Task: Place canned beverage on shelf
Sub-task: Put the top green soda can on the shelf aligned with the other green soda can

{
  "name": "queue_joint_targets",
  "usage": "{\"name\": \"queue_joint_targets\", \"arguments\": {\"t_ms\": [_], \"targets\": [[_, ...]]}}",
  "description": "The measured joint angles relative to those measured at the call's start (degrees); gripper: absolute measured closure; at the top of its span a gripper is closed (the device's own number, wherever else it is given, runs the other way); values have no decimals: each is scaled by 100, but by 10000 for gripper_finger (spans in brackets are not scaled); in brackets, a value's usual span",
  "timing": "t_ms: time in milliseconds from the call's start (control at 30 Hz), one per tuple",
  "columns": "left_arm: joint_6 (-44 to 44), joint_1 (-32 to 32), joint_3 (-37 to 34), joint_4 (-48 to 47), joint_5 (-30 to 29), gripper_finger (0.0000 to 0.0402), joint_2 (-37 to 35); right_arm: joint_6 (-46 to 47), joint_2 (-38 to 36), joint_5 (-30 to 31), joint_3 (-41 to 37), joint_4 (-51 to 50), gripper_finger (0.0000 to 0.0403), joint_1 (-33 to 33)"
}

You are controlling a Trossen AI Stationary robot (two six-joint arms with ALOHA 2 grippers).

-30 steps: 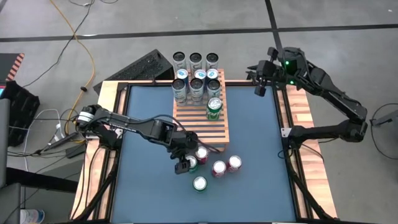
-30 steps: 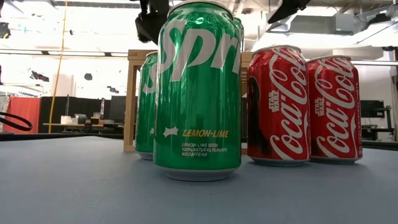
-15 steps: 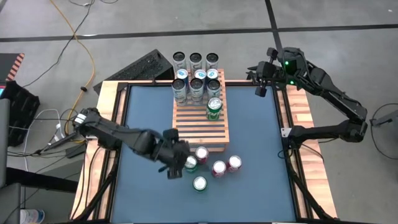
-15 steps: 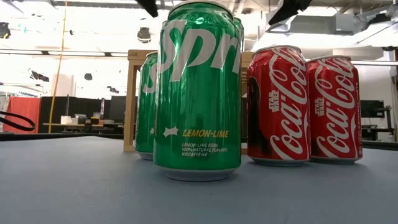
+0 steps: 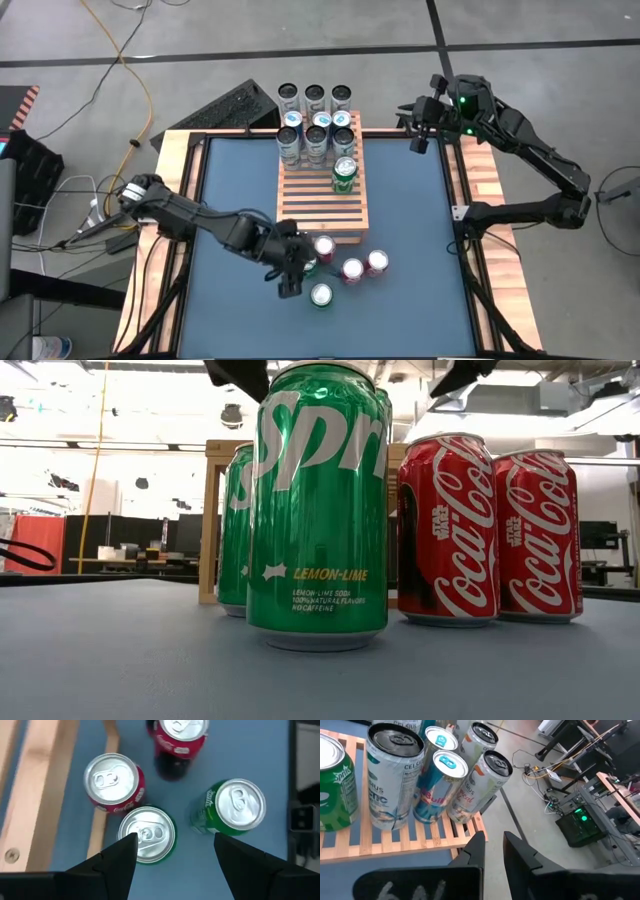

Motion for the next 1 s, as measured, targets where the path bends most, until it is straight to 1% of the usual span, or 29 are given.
{"name": "queue_joint_targets", "arguments": {"t_ms": [67, 200, 267, 300, 467, 533, 667, 767, 867, 933, 1000], "targets": [[231, 121, 1, -2, 373, 153, 12, 1, 0, 0, 0, 27, 339, 2], [835, 262, -2, 105, 1218, 153, 258, 1, 2, 0, 0, 54, 339, 0], [967, 266, -4, 138, 1468, 153, 308, 1, 11, 0, 0, 60, 339, 0], [1026, 266, -4, 123, 1501, 153, 306, 3, 16, 0, 0, 67, 339, 0], [1551, 303, -4, -83, 1407, 153, 277, 22, 17, 2, 0, 116, 339, -28], [1554, 316, -1, -124, 1263, 153, 243, 62, 17, 2, 0, 110, 339, -28], [1586, 416, 10, -594, 1247, 146, 153, 212, 17, 2, 0, 141, 339, -28], [1538, 530, 159, -1093, 890, 123, 67, 254, 17, 2, 0, 164, 339, -28], [1610, 596, 240, -1416, 604, 85, 55, 256, 17, 2, 0, 310, 339, -28], [1663, 593, 243, -1437, 546, 59, 59, 241, 17, 2, 0, 336, 339, -28], [1476, 588, 250, -1353, 588, 38, 63, 216, 17, 2, 0, 332, 339, -28]]}}
